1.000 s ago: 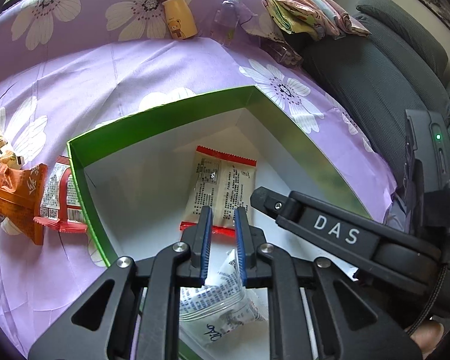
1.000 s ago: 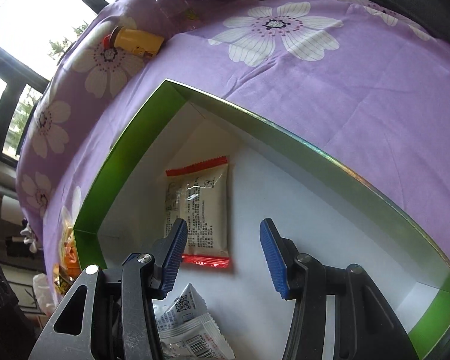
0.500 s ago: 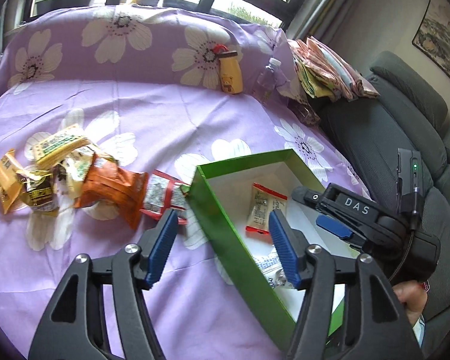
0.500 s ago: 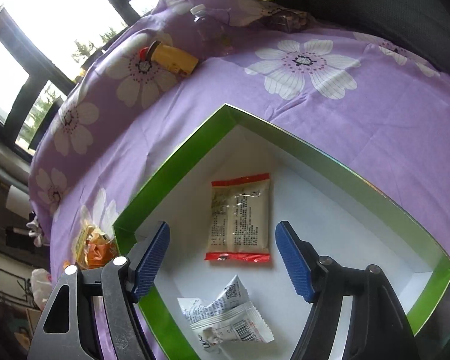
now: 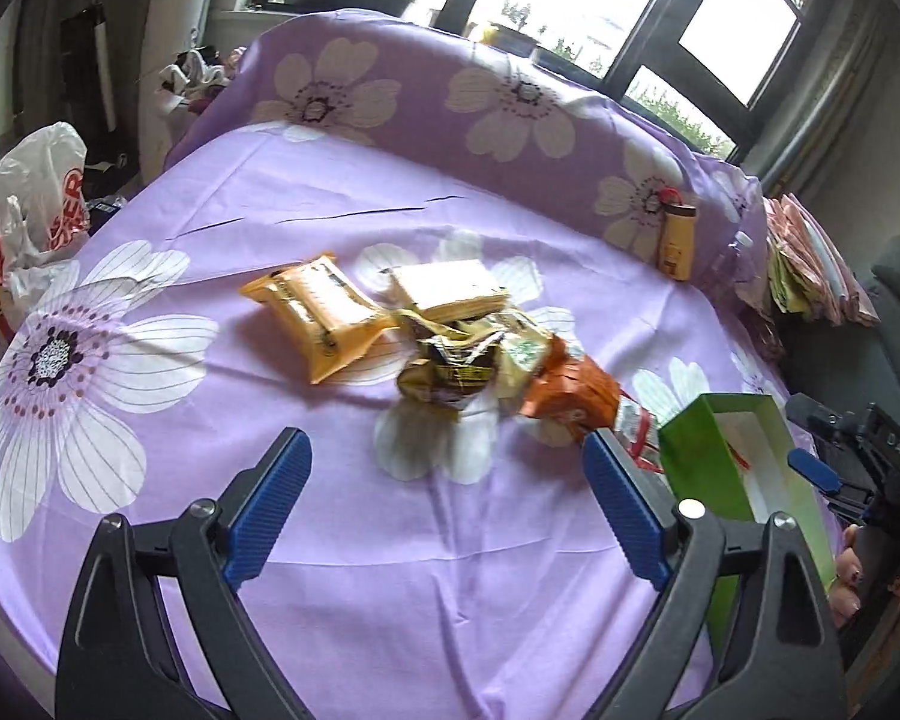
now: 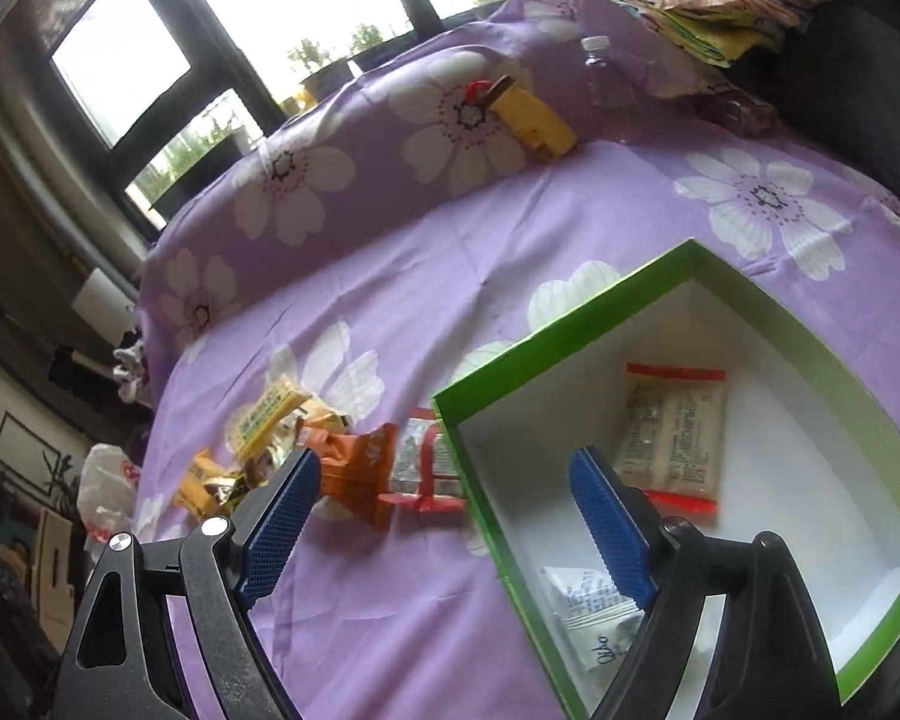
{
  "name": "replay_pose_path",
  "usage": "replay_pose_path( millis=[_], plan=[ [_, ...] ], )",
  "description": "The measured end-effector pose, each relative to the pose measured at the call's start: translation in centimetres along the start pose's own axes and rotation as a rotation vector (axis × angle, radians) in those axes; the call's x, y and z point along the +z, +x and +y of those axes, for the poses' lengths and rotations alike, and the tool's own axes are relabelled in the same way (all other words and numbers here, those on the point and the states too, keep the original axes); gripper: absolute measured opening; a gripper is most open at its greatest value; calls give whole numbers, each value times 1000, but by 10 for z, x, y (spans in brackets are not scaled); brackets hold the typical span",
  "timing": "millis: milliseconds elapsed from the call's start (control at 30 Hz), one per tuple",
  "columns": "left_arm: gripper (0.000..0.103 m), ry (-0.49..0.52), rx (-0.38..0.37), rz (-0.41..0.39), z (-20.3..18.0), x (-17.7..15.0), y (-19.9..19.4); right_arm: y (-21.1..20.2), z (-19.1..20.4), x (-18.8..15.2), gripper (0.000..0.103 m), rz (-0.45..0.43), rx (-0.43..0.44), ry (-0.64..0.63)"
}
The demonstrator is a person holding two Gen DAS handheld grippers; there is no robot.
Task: Organize snacks
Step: 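Move the right tool to the orange bag and close on it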
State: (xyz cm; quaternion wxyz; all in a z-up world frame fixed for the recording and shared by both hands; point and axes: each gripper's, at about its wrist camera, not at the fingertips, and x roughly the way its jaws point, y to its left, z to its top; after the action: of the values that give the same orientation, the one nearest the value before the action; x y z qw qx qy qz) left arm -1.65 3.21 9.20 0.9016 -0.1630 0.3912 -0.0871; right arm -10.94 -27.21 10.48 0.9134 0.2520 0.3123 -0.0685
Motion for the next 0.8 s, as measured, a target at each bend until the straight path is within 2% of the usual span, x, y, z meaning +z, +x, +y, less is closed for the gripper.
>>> replay_pose_path(
  millis=[133, 300, 467, 533, 633, 800],
  plan=[
    [92, -89, 96, 38, 40, 2, 13, 21, 27, -7, 85, 52, 87, -42],
    [93, -172, 57, 32, 60, 3, 9, 58, 54, -16, 85, 137, 119, -34],
    [93, -137, 79, 49, 53, 2, 14, 90, 78, -17, 85, 180, 155, -55],
    [93, -129, 67, 58, 50, 2, 15, 104, 85, -17, 85, 178, 138, -56],
    [93, -124, 69, 63, 48, 1, 16, 123, 91, -21, 85, 176, 46, -84],
    [93, -121, 84, 71, 47, 0, 19, 146, 88, -22, 85, 172, -44, -105]
  ],
)
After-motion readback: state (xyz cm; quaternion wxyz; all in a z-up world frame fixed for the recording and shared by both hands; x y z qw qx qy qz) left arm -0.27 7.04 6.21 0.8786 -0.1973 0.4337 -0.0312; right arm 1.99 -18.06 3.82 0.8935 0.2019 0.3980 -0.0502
